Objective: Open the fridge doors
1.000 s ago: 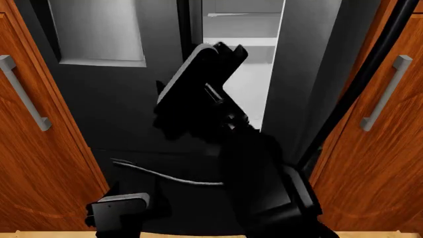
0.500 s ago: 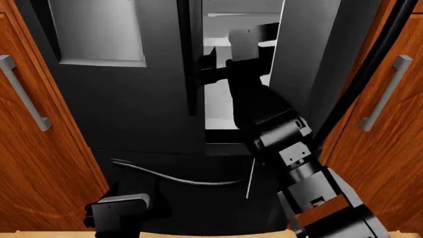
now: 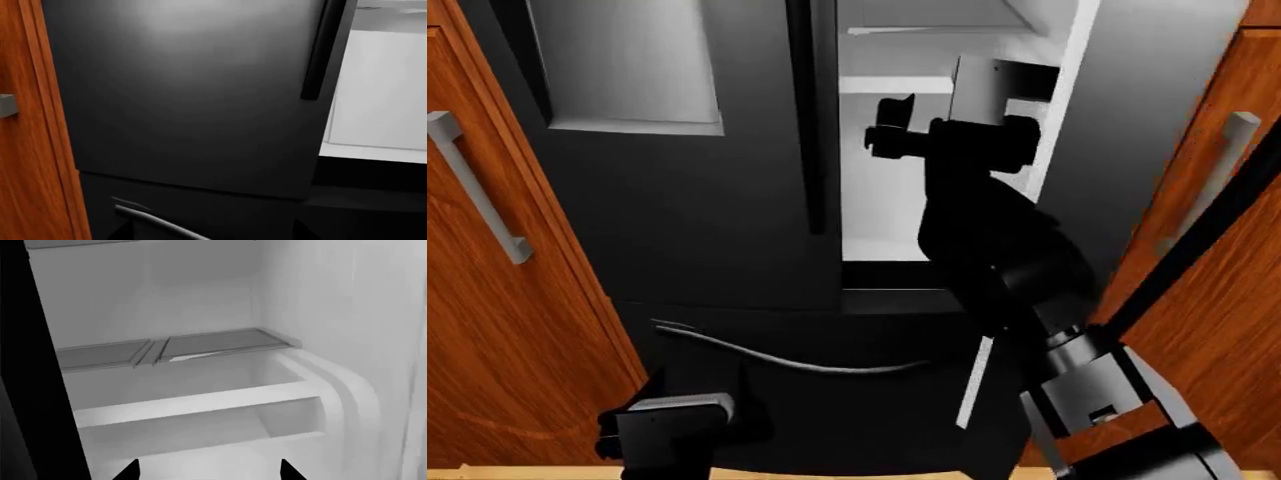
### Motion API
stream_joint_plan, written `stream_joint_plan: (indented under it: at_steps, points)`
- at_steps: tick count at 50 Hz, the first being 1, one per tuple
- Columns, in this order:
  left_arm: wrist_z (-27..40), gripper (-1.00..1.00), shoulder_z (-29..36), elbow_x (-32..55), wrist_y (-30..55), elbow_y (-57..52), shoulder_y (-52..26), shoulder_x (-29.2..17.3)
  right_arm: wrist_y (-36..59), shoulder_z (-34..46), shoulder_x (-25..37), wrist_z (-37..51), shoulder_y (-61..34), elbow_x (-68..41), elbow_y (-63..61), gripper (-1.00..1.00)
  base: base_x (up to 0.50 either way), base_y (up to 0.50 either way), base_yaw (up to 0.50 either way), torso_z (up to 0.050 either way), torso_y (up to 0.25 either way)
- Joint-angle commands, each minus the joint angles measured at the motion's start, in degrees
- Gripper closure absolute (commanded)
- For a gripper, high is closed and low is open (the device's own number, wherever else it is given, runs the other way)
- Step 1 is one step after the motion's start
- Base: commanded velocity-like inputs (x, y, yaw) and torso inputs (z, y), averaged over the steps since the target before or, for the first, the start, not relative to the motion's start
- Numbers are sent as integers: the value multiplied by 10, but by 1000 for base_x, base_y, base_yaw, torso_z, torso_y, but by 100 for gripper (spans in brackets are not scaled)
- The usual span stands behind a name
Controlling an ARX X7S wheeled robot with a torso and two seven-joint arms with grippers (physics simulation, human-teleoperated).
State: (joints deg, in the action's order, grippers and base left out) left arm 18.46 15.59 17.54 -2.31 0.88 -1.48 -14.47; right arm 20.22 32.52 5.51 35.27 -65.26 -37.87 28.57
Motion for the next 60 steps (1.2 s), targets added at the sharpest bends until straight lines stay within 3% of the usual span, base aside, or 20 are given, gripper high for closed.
stream_joint_plan:
  at_steps: [1, 27, 52, 60]
  points:
    - [5, -100, 4, -4, -2, 2, 0, -2, 50, -24, 74, 61, 41, 7, -102, -100, 0, 0, 0, 0, 0]
    - [6, -100, 4, 10, -5, -2, -1, -4, 68, -107, 306, 113, 265, -56, -364, -100, 0, 0, 0, 0, 0]
    - [15, -100, 16, 0, -4, 1, -5, -8, 27, -206, 415, 143, 398, -87, -402, -100, 0, 0, 0, -1, 0]
    - [22, -100, 19, -12, -10, 3, -4, -8, 32, -162, 415, 100, 396, -97, -526, -100, 0, 0, 0, -1, 1]
